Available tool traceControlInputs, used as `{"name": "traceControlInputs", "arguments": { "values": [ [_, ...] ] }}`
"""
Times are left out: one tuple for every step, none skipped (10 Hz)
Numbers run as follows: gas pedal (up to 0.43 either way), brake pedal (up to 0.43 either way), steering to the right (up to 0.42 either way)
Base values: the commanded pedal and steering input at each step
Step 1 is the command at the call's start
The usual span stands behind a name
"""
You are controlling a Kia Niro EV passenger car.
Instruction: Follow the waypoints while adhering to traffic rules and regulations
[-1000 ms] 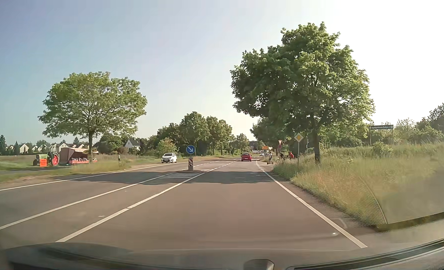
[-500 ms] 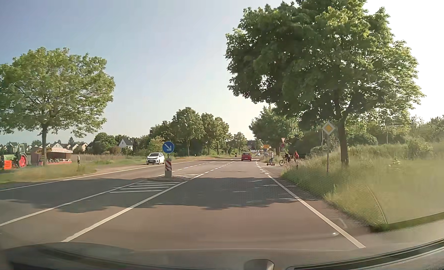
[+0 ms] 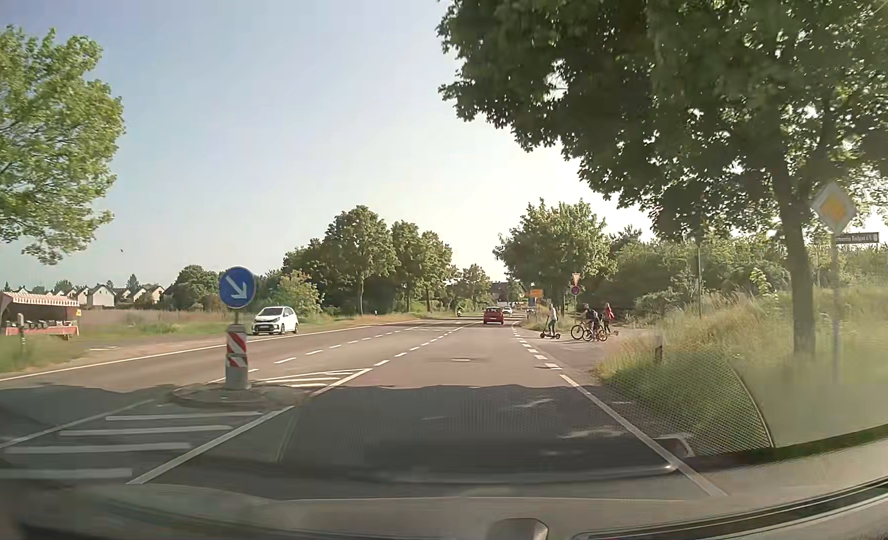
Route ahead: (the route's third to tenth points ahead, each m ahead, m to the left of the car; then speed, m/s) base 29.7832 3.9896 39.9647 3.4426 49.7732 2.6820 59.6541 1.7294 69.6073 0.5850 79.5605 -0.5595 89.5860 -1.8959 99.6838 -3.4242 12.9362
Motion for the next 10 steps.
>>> {"name": "traceControlInputs", "arguments": {
  "values": [
    [0.028,0.03,0.006],
    [0.028,0.024,0.006],
    [0.039,0.03,0.006],
    [0.039,0.03,0.006],
    [0.039,0.03,0.005],
    [0.039,0.03,0.005],
    [0.039,0.024,0.005],
    [0.039,0.03,0.005],
    [0.039,0.03,0.005],
    [0.039,0.03,0.004]
  ]
}}
